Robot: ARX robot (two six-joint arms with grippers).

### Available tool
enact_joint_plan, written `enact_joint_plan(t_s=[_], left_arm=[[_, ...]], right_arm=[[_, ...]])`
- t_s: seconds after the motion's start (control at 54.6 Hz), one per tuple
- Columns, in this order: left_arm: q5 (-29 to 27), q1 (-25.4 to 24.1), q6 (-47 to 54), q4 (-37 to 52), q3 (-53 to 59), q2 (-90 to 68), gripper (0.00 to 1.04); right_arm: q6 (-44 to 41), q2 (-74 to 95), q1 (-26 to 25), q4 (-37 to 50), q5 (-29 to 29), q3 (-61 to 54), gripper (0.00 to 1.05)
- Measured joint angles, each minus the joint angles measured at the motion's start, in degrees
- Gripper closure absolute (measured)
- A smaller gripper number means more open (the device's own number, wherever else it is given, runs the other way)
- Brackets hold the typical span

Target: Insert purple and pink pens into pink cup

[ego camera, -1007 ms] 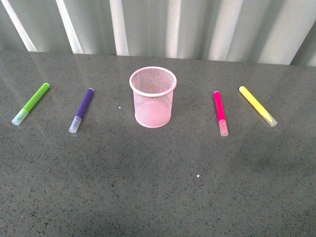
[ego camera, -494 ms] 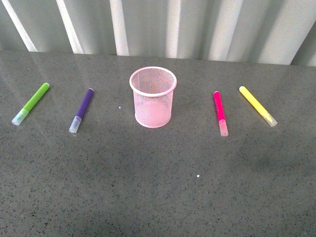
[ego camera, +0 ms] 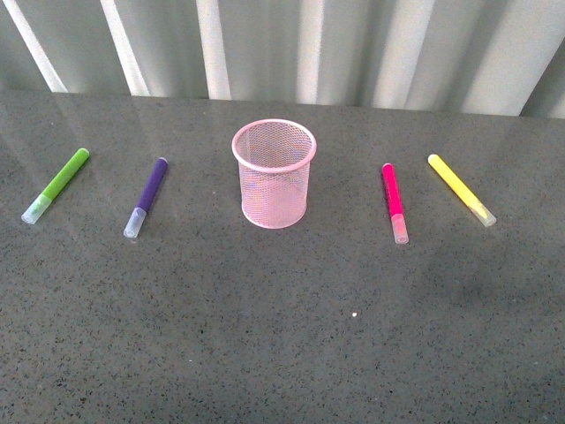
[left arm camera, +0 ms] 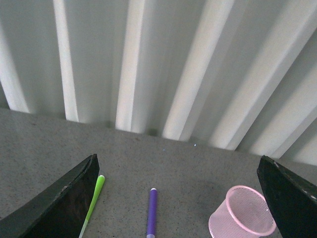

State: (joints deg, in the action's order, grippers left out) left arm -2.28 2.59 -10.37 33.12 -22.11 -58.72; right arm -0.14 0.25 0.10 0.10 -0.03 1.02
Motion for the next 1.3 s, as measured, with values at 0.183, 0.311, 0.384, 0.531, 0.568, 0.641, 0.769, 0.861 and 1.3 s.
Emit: enact_joint_plan(t_s=[0.183,0.311,0.384,0.531,0.568,0.641,0.769,0.861,1.3], left_arm=[[-0.4,-0.6,0.9,-7.5,-20.0,-28.5,0.07],[-0.6,-0.8,1.2,-18.1,-36.0,-44.4,0.07],[-1.2,-0.8,1.4,-21.9,-41.8,-49.0,0.07],[-2.7,-0.6,2.4,-27.6,-51.8,-57.8,0.07],[-2.8,-0.3,3.0,-28.4,-52.7,-59.1,0.07],[-2.8,0.0,5.0,-29.1,-53.2,-60.9,0.07],[-2.2,0.5,8.0,-29.5,-53.4,-63.8,0.07],[-2.0,0.7,9.5,-29.5,-53.5,-65.6,0.07],[-1.2,1.6,13.4,-30.1,-54.2,-70.6,0.07]], right_arm=[[0.0,0.0,0.0,0.0,0.0,0.0,0.07],[0.0,0.0,0.0,0.0,0.0,0.0,0.07],[0.0,0.0,0.0,0.0,0.0,0.0,0.07],[0.0,0.0,0.0,0.0,0.0,0.0,0.07],[0.0,0.0,0.0,0.0,0.0,0.0,0.07],[0.0,0.0,0.0,0.0,0.0,0.0,0.07],[0.0,0.0,0.0,0.0,0.0,0.0,0.07],[0.0,0.0,0.0,0.0,0.0,0.0,0.07],[0.0,0.0,0.0,0.0,0.0,0.0,0.07]])
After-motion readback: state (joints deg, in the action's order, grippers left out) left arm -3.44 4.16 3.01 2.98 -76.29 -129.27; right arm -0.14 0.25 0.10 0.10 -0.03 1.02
